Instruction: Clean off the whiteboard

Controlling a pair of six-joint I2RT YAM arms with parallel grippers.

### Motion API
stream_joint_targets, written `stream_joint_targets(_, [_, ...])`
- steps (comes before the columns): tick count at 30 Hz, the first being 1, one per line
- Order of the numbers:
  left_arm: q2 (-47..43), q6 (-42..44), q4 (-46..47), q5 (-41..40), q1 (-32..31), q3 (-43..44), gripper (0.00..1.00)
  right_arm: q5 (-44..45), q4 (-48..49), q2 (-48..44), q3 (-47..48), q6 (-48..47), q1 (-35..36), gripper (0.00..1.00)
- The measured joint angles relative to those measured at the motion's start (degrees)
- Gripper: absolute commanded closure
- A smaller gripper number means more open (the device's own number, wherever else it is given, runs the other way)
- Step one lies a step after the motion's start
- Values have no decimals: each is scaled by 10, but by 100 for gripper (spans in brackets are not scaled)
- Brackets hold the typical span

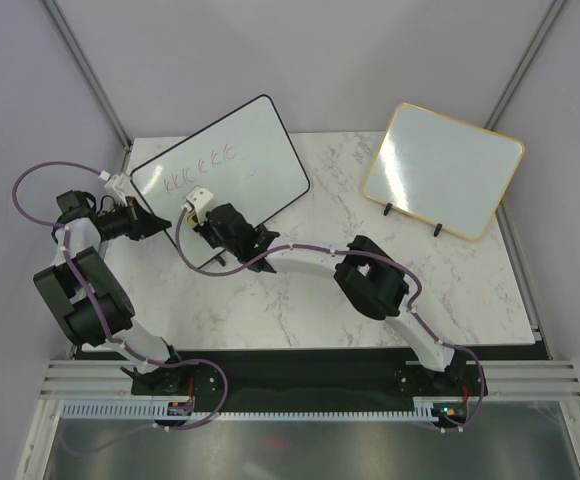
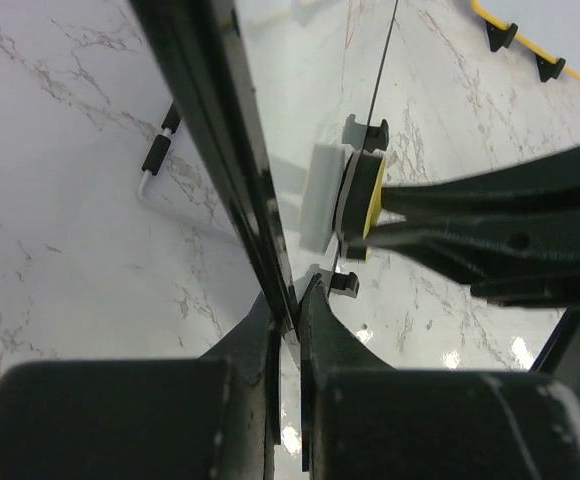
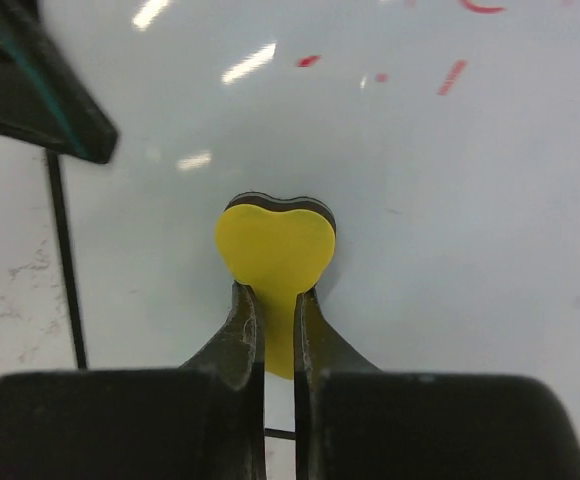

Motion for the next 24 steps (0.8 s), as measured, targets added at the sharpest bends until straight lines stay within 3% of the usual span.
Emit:
stream_joint_targets(9, [0,-8,-8,3,0,0,98,52,-5,-24,-16,4,-66,100])
stream_joint_targets(24, [0,-11,-4,-10,2,0,98,83,0,15,42,-26,-14,100])
